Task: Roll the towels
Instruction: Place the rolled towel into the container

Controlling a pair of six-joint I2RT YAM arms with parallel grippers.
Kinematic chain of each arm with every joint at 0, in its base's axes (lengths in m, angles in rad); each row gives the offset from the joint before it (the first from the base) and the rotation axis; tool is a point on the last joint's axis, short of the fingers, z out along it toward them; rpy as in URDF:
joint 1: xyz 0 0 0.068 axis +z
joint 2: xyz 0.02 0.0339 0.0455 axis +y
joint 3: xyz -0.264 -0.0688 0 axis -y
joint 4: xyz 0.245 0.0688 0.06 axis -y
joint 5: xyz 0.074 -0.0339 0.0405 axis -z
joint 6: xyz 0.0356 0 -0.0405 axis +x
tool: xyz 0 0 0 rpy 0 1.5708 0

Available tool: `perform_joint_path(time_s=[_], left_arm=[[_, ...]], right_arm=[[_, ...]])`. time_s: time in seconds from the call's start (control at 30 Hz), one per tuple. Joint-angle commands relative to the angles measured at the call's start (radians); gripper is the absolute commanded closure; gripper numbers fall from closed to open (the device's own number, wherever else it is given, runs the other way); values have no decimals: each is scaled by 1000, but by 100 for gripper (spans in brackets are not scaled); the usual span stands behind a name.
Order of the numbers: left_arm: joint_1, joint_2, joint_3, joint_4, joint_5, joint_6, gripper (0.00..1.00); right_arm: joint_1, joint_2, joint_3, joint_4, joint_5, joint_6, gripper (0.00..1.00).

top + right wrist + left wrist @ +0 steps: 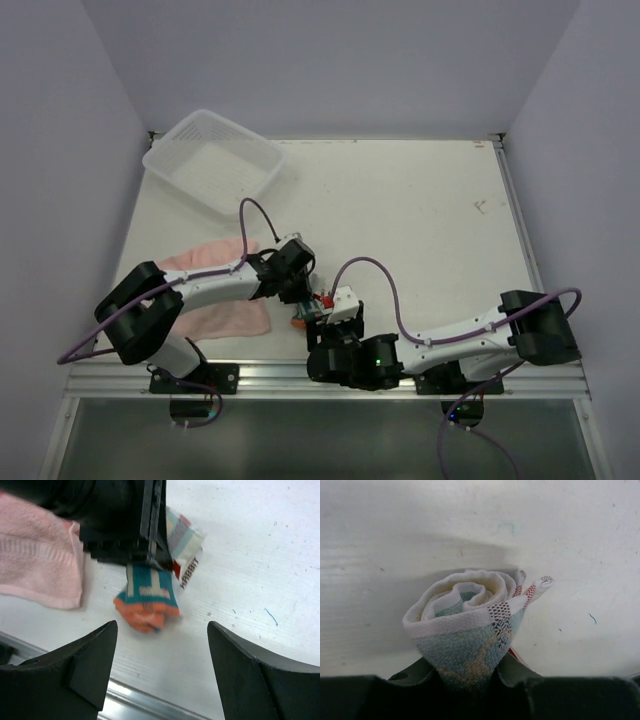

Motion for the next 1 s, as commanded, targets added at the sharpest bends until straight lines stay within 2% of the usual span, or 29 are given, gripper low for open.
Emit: perform_joint_path(time_s=[0.0, 0.27, 0.4, 0.57, 0.7, 0.83, 0.9, 0.97], left_arm=[[55, 19, 69, -141, -113, 121, 100], [160, 28, 234, -225, -152, 240, 100], [222, 50, 348, -300, -214, 327, 100], [328, 91, 607, -383, -280, 415, 100], [490, 155, 822, -435, -290, 479, 100], [634, 307, 1084, -483, -242, 508, 100], [705, 367, 1164, -501, -198, 520, 100], [743, 465, 1281, -511, -167, 530, 100]], right_arm=[[47, -75, -29, -119, 91, 134, 24], [74, -201, -90, -251, 129, 255, 24], [74, -288, -122, -298, 151, 286, 23], [74, -362, -144, -335, 166, 261, 23], [74, -391, -139, -375, 175, 255, 22], [72, -416, -147, -401, 174, 260, 21], [71, -428, -154, -401, 169, 261, 21], [66, -431, -156, -406, 165, 260, 21]])
